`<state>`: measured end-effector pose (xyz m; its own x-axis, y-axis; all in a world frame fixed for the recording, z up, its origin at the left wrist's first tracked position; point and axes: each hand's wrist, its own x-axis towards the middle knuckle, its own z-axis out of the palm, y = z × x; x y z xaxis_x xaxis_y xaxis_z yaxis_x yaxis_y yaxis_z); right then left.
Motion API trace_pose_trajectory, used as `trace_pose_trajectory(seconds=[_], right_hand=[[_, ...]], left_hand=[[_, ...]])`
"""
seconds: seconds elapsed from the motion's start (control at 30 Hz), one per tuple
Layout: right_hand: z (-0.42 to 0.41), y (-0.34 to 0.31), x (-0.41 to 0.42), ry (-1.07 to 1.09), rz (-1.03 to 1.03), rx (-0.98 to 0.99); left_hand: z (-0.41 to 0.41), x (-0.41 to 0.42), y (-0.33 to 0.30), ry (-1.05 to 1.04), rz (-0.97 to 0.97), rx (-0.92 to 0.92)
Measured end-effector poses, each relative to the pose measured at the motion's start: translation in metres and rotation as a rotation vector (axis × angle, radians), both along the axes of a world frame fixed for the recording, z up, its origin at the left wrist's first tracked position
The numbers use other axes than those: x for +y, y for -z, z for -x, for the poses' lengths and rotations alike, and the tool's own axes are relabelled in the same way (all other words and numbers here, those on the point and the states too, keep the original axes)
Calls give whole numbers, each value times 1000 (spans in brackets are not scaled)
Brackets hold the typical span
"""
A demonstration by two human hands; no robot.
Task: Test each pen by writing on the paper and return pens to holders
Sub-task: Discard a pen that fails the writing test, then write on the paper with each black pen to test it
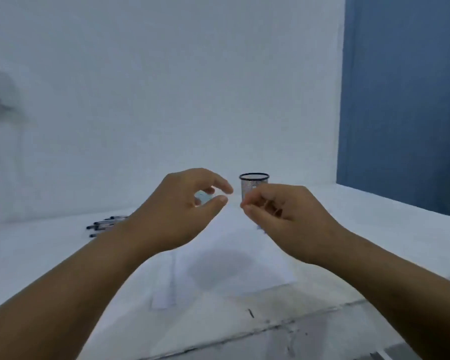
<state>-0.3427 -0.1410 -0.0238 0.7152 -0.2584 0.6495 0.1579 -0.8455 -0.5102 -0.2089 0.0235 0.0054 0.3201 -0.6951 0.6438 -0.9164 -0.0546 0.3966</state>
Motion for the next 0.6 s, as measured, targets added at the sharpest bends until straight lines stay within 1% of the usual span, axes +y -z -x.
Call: trace_pose_trajectory(seconds=[0.1, 0.2, 0.27, 0.33, 0.4, 0.5, 0.57, 0.6], right_hand=[[-56, -7, 7, -75, 90, 108], [-109, -8, 8, -142, 165, 199], [-131, -4, 4, -170, 203, 275], [-158, 4, -1, -205, 289, 356], [-177, 10, -8, -233, 369, 418], [-194, 17, -17, -293, 423, 502], [-201, 24, -22, -322, 465, 514], [-204, 30, -24, -317, 470, 486]], left_hand=[[-49, 32, -3, -155, -98, 27], [-94, 56, -4, -282, -219, -1], [-117, 65, -4, -332, -352, -12], [-144, 74, -1, -386, -512, -19], [-168, 76, 4, -413, -616, -28], [-193, 70, 18, -401, -685, -65], [-206, 62, 28, -368, -661, -67], [-210, 58, 33, -351, -643, -57]])
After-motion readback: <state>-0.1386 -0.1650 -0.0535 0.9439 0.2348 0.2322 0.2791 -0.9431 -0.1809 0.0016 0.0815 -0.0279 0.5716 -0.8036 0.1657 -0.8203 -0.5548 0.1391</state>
